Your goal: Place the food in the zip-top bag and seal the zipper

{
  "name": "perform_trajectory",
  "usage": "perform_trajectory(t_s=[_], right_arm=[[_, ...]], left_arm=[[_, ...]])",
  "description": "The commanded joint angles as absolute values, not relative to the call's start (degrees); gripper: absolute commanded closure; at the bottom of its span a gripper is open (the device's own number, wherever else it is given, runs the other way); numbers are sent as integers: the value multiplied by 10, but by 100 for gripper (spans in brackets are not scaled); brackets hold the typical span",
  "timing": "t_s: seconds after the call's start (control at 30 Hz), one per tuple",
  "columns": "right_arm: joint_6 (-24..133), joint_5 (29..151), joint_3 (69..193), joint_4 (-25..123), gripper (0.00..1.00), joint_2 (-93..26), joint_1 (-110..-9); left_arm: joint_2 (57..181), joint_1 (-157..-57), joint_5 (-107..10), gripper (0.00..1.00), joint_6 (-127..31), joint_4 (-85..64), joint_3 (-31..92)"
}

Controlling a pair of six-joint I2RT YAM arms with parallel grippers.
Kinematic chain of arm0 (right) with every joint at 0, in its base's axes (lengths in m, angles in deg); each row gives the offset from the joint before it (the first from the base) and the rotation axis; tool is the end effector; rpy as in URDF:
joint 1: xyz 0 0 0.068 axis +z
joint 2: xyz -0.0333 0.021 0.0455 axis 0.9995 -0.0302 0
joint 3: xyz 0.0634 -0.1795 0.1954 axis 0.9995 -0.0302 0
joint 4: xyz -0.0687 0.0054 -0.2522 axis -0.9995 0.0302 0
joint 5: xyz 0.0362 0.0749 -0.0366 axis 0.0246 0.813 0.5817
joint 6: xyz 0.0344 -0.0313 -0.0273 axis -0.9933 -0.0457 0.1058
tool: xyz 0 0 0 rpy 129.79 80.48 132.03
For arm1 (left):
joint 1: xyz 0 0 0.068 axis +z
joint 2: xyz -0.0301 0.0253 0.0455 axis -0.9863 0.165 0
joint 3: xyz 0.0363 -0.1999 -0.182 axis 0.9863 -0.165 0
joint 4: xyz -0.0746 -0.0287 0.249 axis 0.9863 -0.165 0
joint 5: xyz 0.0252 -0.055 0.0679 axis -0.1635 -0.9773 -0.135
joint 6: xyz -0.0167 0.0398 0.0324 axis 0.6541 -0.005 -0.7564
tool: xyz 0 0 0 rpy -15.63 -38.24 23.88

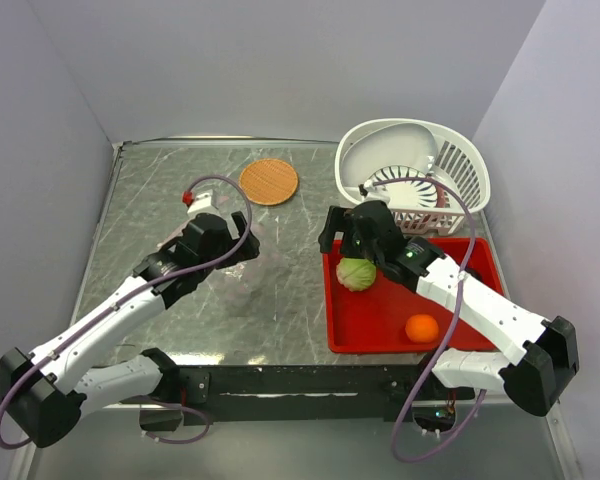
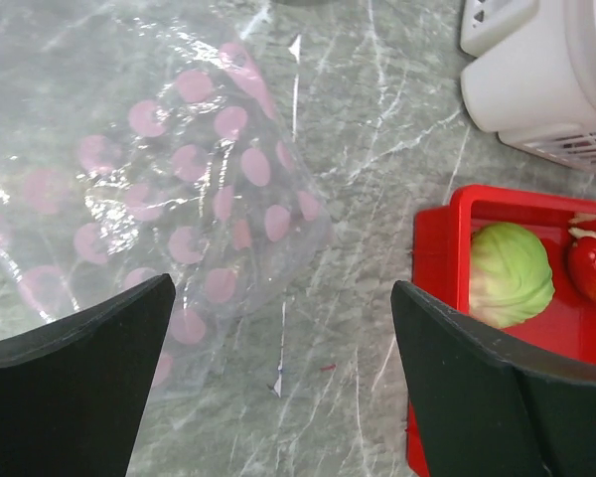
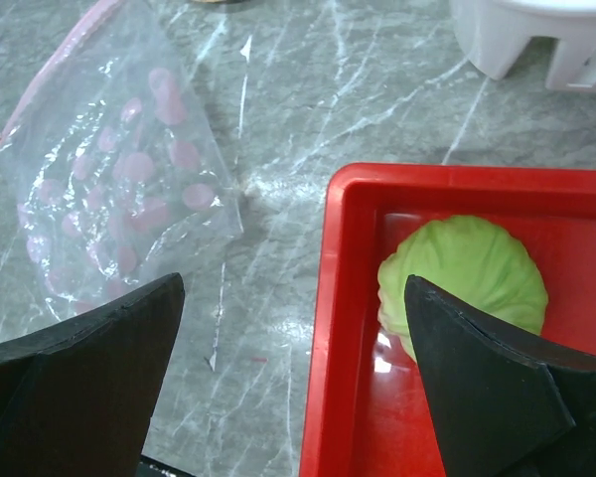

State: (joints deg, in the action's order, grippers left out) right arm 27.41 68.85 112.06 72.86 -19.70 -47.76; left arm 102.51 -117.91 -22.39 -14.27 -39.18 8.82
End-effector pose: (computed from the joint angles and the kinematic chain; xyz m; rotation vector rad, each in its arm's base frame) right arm 0.2028 0.1622 0.3088 0.0150 2.2019 0.4850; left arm 0.1838 -0.1268 0.3019 -0.3215 2.1678 -0.4886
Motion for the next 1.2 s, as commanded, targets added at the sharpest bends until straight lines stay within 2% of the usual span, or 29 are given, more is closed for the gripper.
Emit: perform_trajectory(t_s=[0.0,0.17,0.47,0.6,0.93,1.17], right_arm=[[288,695,1133,691,0,-199,-465],[282,711,1172,670,0,-261,-436],[302,724,1306,662,0,-433,-399],[316,736,1368,661,0,-507,-389],[325,733,1530,718,0,-692,-368],[306,687,1564,772,0,-744,-352]], left_arm=[[1004,-1173,-193,3,-118,-417,105],[979,-1156,-224,3,-120,-411,110],[1004,-988,-366,3,-159,-409,142],[1022,-947,-398,3,-168,-398,148],[1050,-907,-442,3,-185,-377,144],[1058,-893,-436,3,-205,-387,146]])
